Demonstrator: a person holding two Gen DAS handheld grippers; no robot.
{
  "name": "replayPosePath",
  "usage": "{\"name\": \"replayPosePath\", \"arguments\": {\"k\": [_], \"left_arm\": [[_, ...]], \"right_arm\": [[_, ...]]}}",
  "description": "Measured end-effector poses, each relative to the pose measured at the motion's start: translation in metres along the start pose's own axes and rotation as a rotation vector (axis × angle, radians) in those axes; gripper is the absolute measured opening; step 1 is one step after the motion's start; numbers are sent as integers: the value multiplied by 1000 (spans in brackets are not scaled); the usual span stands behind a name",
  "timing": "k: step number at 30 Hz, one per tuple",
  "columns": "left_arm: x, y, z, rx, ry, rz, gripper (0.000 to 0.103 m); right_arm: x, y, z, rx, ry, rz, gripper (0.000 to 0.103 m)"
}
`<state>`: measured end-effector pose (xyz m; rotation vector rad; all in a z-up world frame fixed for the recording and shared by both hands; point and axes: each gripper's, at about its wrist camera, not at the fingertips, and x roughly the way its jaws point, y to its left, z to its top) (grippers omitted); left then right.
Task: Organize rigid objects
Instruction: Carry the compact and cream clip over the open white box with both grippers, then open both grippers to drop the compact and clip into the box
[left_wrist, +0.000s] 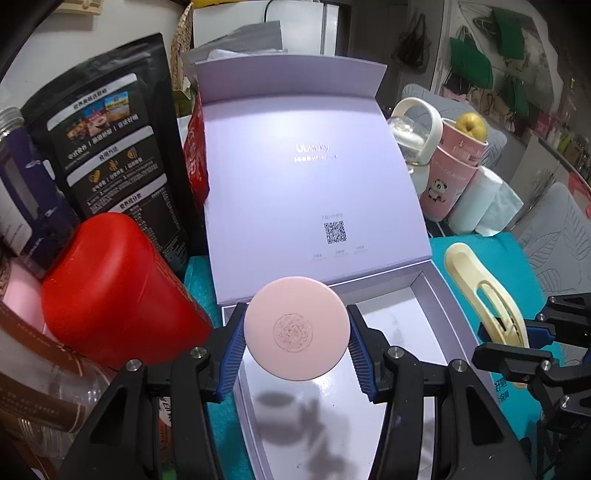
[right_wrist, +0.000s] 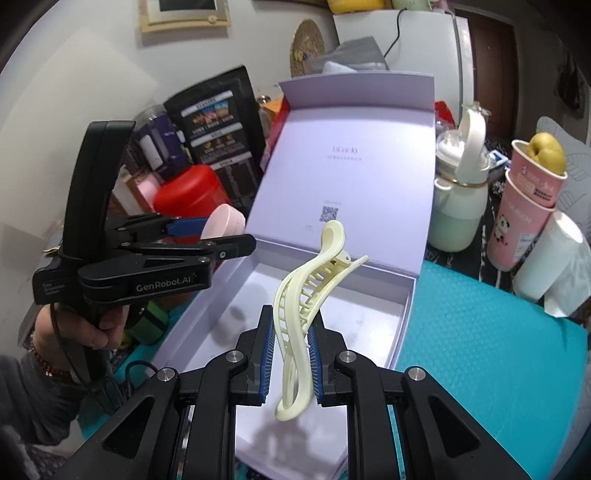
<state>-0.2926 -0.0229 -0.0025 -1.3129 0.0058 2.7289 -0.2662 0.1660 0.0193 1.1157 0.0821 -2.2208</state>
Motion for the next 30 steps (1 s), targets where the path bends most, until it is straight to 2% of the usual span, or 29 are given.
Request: {"name": "replayPosePath", "arguments": {"k": [6, 12, 15, 19, 21, 22, 23, 25, 26, 30], "left_arm": [[23, 0, -3, 0, 66, 4, 51], [34, -3, -6, 28, 82, 42, 51], [36, -5, -8, 32, 90, 13, 51], [36, -8, -10, 34, 98, 17, 51], [36, -8, -10, 20, 108, -27, 51], [36, -9, -11, 18, 110, -41, 58], [34, -10, -11, 21, 103, -32, 73], [29, -12, -12, 29, 73, -13, 93], [27, -13, -12, 32, 61, -7, 95], [22, -15, -10, 47, 54, 26, 95]], "right_arm": [[23, -6, 1, 19, 66, 8, 17], [41, -16, -1, 27, 118, -28, 17], [45, -21, -3, 46, 125, -16, 18], [47, -24, -4, 52, 122, -38, 18], [47, -23, -3, 60, 131, -41, 18], [47, -24, -4, 61, 140, -49, 18], [46, -24, -4, 63, 144, -57, 19], [44, -23, -5, 67, 142, -62, 31], [41, -22, -5, 64, 137, -69, 39], [31, -18, -6, 40, 121, -112, 39]]}}
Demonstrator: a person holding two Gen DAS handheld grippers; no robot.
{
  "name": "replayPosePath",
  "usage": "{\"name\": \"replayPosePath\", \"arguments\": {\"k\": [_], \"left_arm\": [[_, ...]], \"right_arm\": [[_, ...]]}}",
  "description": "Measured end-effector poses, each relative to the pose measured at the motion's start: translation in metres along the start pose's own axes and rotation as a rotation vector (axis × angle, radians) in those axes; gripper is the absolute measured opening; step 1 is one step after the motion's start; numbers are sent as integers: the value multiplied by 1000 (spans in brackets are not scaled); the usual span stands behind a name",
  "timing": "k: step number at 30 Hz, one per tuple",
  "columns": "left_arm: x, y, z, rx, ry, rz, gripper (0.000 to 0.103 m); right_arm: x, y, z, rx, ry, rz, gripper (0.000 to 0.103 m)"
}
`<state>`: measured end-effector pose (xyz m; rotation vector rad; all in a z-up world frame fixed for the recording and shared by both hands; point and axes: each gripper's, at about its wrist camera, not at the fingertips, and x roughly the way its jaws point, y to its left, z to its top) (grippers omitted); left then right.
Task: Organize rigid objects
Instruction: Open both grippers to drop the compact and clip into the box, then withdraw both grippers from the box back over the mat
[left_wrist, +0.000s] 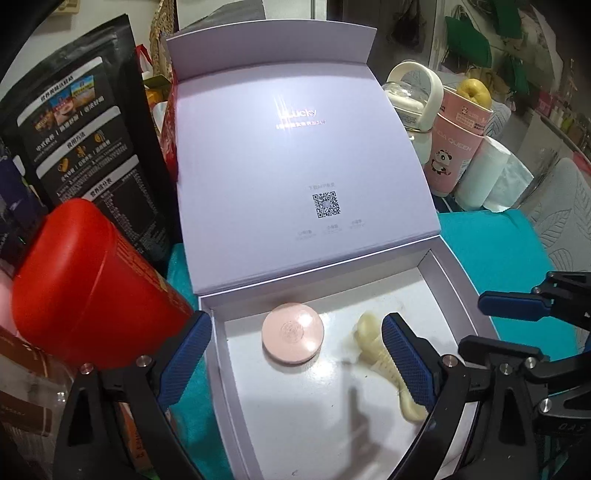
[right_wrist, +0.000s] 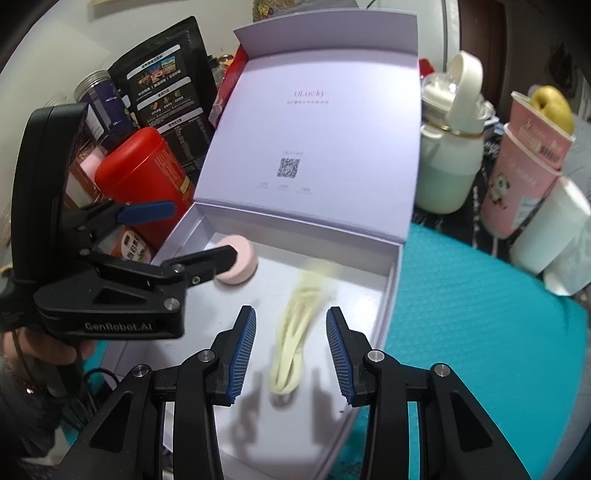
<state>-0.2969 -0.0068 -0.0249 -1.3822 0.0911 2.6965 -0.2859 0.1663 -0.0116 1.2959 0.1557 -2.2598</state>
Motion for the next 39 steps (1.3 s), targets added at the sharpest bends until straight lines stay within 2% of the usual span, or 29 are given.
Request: {"name": "replayPosePath", "arguments": {"k": [10, 18, 20, 23, 31, 39], "left_arm": [[-19, -4, -2, 12, -24, 30, 95], [-48, -9, -5, 23, -70, 22, 95], [-55, -9, -6, 21, -79, 29, 96], [-69, -8, -8, 17, -101, 39, 98], [-108, 0, -10, -7, -168, 72, 98], [-141, -3, -21, -2, -212, 64, 98]], "right_arm": [[-15, 9, -3, 13, -15, -27, 43], [-44, 20, -5, 53, -88, -44, 64], [-50, 24, -4, 63, -98, -42, 64], [-60, 29, -5, 69, -112, -68, 72], [-94, 44, -10, 70, -178, -98, 77], [-129, 62, -18, 62, -231, -120, 79]]}}
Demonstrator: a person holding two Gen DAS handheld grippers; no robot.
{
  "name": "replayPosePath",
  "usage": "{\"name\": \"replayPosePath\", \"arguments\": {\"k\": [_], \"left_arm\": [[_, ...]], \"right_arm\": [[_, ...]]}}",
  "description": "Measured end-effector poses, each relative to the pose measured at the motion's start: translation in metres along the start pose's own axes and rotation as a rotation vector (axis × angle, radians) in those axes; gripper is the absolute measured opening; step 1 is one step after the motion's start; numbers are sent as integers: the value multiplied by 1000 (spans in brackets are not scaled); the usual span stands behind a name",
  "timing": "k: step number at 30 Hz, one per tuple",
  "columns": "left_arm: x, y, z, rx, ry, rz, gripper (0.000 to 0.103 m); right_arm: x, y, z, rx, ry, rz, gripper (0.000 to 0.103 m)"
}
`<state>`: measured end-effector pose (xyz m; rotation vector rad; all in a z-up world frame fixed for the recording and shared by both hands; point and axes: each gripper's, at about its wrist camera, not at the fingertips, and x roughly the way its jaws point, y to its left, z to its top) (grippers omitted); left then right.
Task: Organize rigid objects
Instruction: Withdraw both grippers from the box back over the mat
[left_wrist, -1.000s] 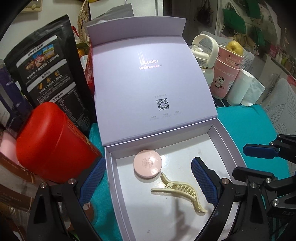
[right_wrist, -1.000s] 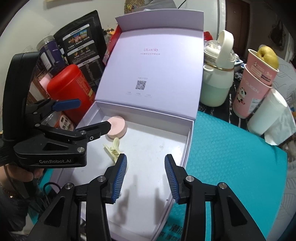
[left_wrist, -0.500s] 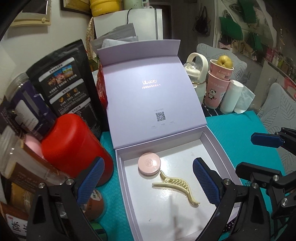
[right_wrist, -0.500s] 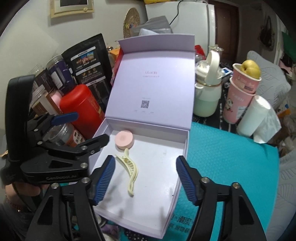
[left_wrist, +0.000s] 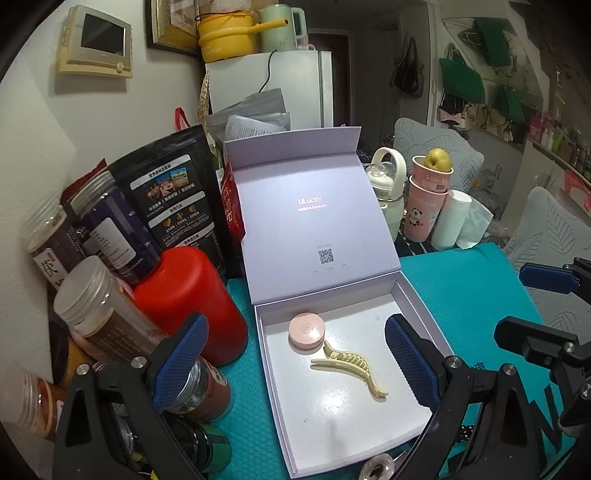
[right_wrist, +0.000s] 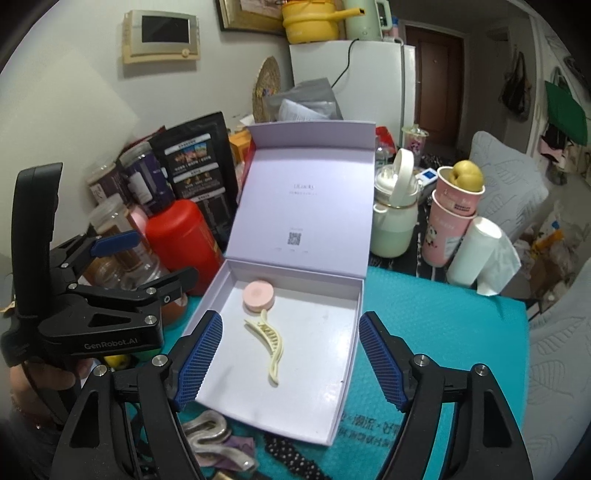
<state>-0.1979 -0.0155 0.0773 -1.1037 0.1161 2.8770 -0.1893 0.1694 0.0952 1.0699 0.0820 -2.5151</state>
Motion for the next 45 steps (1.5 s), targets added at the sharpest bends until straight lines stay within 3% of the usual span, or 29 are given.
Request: {"name": "replayPosePath", "arguments": {"k": [20, 24, 29, 45], "left_arm": [[-70, -13, -53, 16, -43, -1, 98], [-81, -14, -68, 14, -37, -4, 98], [-91, -16, -86, 20, -32, -13, 98], [-112, -10, -134, 3, -10, -58, 98]], "right_arm": [[-86, 38, -59, -45, -93, -8, 80], [-96, 43, -74, -43, -90, 2, 81], [-101, 48, -94, -11, -58, 73, 81], [-109, 63, -154, 37, -21, 106, 81]]}}
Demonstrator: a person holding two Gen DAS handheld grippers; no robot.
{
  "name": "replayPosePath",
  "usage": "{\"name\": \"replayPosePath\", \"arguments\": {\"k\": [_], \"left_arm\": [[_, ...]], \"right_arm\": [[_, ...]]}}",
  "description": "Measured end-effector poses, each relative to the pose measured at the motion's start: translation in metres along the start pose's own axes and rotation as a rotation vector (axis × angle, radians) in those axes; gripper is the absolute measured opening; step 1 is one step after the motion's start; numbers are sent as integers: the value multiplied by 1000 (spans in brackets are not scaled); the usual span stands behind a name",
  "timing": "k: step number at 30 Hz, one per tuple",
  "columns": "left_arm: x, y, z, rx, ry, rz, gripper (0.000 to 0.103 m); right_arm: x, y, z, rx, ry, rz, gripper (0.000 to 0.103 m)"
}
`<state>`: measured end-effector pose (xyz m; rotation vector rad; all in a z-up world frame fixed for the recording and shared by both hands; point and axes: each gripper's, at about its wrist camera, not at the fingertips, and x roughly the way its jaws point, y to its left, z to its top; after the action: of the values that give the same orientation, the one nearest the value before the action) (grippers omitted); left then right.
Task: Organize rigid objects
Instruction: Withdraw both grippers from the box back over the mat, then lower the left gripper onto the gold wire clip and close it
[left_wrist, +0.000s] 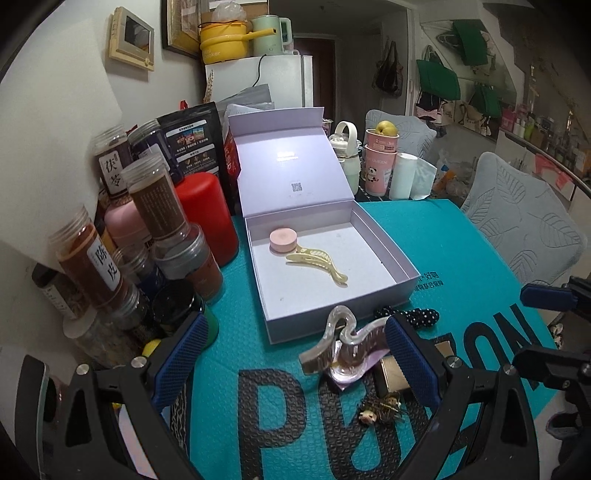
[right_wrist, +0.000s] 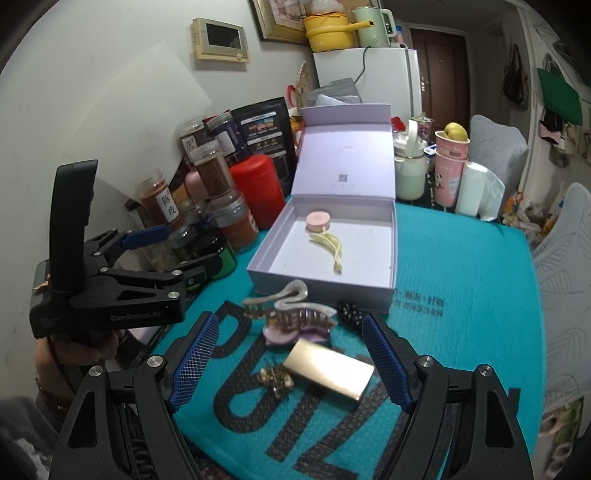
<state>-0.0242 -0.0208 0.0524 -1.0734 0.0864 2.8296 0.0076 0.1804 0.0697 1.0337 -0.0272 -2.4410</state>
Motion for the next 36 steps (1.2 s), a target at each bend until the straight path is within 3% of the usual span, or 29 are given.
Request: {"name": "replayPosePath", "arguments": {"k": [10, 15, 27, 36], "left_arm": [[0, 10, -27, -24, 15, 55, 98], [4, 15, -40, -45, 40, 35, 98], [25, 1, -72, -69, 104, -109, 98], [51, -28, -88, -20, 190, -253, 98]], "right_arm": [[14, 6, -34, -4, 24, 22, 81], [23, 10, -49, -23, 35, 33, 81], [37, -3, -79, -5, 76, 49, 81], [51, -26, -103, 26, 132, 18, 81]]}}
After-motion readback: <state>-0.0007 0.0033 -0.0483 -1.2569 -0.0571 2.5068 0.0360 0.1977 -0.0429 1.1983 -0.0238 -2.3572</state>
